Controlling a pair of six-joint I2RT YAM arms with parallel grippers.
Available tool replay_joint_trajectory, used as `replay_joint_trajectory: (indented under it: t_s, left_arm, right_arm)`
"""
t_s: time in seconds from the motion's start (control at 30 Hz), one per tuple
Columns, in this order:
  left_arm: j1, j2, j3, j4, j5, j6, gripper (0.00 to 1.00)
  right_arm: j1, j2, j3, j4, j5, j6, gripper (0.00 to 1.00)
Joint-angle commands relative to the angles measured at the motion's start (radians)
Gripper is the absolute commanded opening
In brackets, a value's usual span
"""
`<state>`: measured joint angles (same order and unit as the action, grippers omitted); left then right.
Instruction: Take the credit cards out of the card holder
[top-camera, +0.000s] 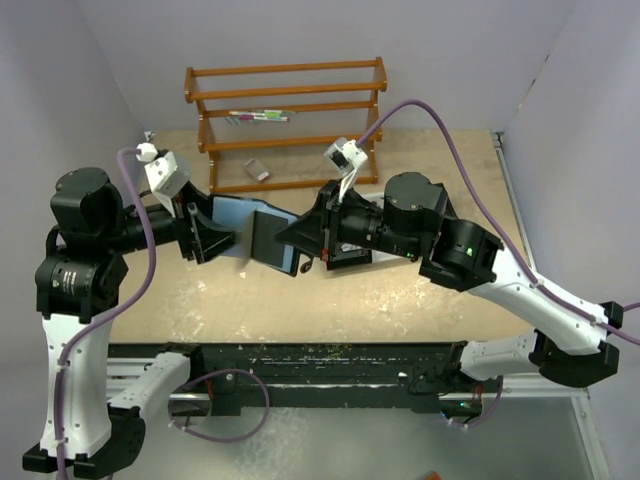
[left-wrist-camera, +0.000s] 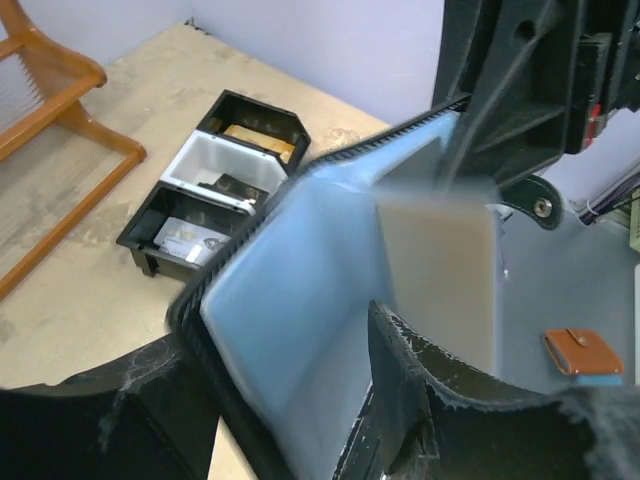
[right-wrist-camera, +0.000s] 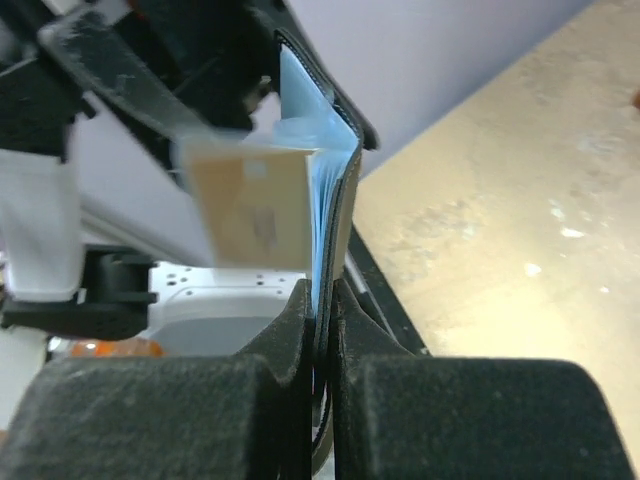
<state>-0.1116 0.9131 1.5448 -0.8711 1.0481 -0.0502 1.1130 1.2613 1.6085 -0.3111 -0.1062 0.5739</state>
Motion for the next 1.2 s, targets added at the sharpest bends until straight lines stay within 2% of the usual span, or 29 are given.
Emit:
replay_joint_trajectory:
  t_s: [0.0, 0.2, 0.37, 0.47, 0.6, 0.67, 0.8, 0.9, 1.0, 1.07, 1.13, 1.17]
  left_arm:
    - [-0.013, -0.057, 0.011, 0.002, -0.105, 0.061, 0.59]
    - [-0.013, -0.089, 0.018, 0.042, -0.204, 0.037, 0.67]
    - [-0.013, -0.073, -0.001, 0.015, -0.051, 0.035, 0.82]
    - [-0.013, -0.088, -0.041, 0.043, -0.041, 0.035, 0.83]
    - [-0.013, -0.116, -0.093, 0.121, -0.165, 0.011, 0.82]
    - [-0.013, -0.115, -0.095, 0.139, -0.181, -0.003, 0.84]
    - [-0.013, -0.09, -0.089, 0.14, -0.107, -0.066, 0.86]
    - [-0.013, -0.061, -0.094, 0.15, 0.08, -0.123, 0.85]
    - [-0.013, -0.032, -0.119, 0.198, 0.235, -0.246, 0.81]
    - [-0.013, -0.026, -0.12, 0.215, 0.279, -0.273, 0.73]
    - [-0.013, -0.028, -0.123, 0.228, 0.327, -0.289, 0.58]
    - [-0.013, -0.028, -0.125, 0.23, 0.352, -0.301, 0.45]
  right_arm:
    - [-0.004, -0.02, 0.052, -0.077, 0.188, -0.056, 0.0]
    - [-0.004, -0.033, 0.075, -0.119, 0.186, -0.087, 0.0]
    - [-0.001, -0.007, 0.131, -0.17, 0.175, -0.108, 0.0]
    - [0.008, 0.021, 0.184, -0.211, 0.173, -0.121, 0.0]
    - [0.021, 0.029, 0.196, -0.2, 0.095, -0.147, 0.0]
    - [0.021, 0.018, 0.183, -0.169, 0.047, -0.157, 0.0]
    - [0.021, -0.021, 0.133, -0.091, -0.076, -0.182, 0.0]
    - [0.021, -0.063, 0.072, -0.007, -0.157, -0.186, 0.0]
    - [0.021, -0.094, 0.02, 0.048, -0.207, -0.181, 0.0]
    - [0.021, -0.106, 0.001, 0.07, -0.224, -0.175, 0.0]
    - [0.021, -0.118, -0.011, 0.072, -0.222, -0.159, 0.0]
    - [0.021, -0.122, -0.014, 0.07, -0.219, -0.153, 0.0]
